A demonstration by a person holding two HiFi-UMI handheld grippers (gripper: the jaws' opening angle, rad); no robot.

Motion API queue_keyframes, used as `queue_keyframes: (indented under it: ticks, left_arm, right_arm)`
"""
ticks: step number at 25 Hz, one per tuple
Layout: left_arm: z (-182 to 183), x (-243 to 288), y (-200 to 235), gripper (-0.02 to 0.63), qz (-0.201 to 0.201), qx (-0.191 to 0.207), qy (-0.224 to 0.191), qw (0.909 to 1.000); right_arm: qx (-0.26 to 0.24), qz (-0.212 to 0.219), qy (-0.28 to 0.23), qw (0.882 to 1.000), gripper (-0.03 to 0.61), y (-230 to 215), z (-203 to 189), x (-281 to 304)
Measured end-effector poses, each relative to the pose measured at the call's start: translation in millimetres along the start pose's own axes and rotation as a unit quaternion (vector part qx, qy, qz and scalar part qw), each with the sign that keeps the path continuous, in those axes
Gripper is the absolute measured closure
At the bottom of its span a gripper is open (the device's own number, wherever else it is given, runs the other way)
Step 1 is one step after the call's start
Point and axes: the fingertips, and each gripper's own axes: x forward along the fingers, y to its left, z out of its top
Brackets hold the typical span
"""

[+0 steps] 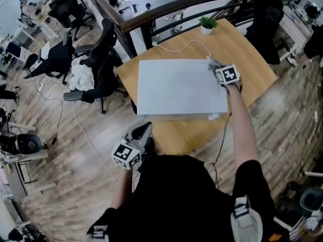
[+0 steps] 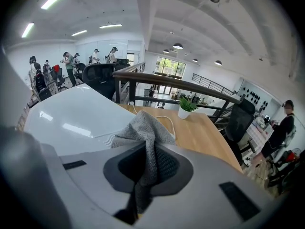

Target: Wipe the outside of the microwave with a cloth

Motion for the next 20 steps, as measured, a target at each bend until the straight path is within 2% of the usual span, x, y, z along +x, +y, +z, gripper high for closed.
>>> queue_keyframes:
  ticks: [5, 13, 20]
  left_arm:
    - [-2.5, -4.0, 3.6, 0.612, -0.001, 0.000, 0.005, 1.0000]
    - [-2.6, -14.8, 11.7, 0.612, -0.006, -0.001, 0.008, 0.9999]
    - [-5.6, -23.3, 21.3, 0.612, -0.012, -0.002, 0.009, 0.9999]
  right_arm:
    - [-0.029, 0.001, 0.002, 1.000, 0.566, 8.4, 6.6, 5.0]
    - [-0.071, -0.013, -0.032, 0.997, 0.565, 32.8, 36.9, 2.7]
    - [-0.076, 0.021, -0.029, 0.996, 0.566, 80.8, 55.8, 16.3]
